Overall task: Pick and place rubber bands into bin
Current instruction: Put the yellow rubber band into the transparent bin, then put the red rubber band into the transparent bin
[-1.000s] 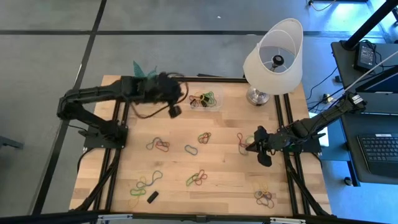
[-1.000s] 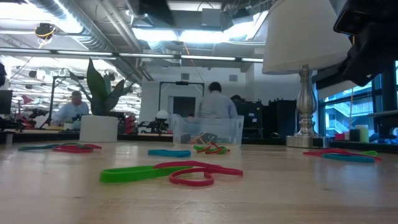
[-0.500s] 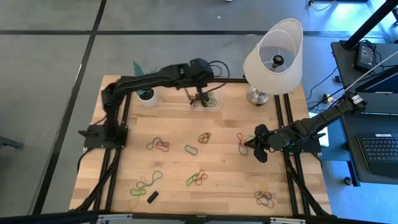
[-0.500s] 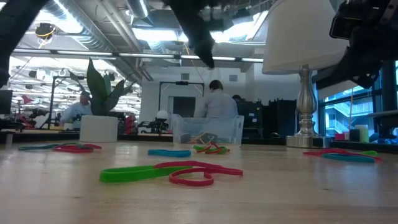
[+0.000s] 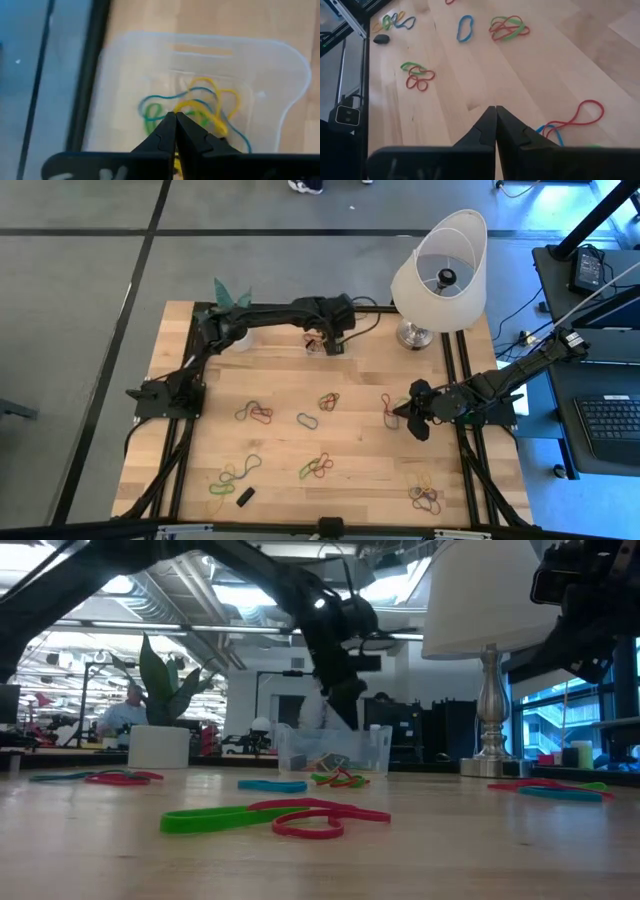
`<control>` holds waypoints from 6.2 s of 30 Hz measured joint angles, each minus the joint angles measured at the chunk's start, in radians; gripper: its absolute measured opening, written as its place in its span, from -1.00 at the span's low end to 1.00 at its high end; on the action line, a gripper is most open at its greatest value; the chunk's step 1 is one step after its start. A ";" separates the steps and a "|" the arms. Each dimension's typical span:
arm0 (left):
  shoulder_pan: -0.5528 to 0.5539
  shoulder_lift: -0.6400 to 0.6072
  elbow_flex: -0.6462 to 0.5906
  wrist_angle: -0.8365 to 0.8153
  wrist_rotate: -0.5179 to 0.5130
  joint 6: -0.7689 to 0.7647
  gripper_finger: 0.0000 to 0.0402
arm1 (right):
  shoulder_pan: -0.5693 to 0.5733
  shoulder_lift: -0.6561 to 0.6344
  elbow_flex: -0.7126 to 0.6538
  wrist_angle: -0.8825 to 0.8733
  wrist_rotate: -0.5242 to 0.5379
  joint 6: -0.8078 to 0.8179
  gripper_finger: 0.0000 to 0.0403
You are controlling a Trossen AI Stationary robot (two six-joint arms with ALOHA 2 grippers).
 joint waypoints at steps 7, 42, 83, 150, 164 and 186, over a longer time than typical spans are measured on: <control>-0.030 0.019 0.000 -0.001 0.025 -0.053 -0.74 | 0.000 0.000 0.000 0.000 0.000 -0.002 -0.98; -0.620 -0.499 -0.341 -0.646 -0.235 -1.227 -0.66 | 0.000 0.000 0.000 0.001 -0.002 -0.063 -0.98; -1.088 -0.555 -0.462 -0.622 -0.347 -1.598 -0.53 | 0.000 0.159 0.131 0.092 0.009 -0.171 -0.99; -1.196 -1.243 -1.209 -0.091 -0.330 -1.135 -0.57 | -0.020 1.515 1.312 -0.429 -0.297 -0.631 -0.63; -1.164 -1.243 -1.209 -0.091 -0.471 -1.148 -0.57 | -0.027 1.315 1.299 -0.576 -0.246 -0.568 -0.98; -0.790 -1.243 -1.209 0.063 -0.374 -0.977 -0.57 | -0.593 0.942 1.113 -0.222 -0.246 -0.719 -0.99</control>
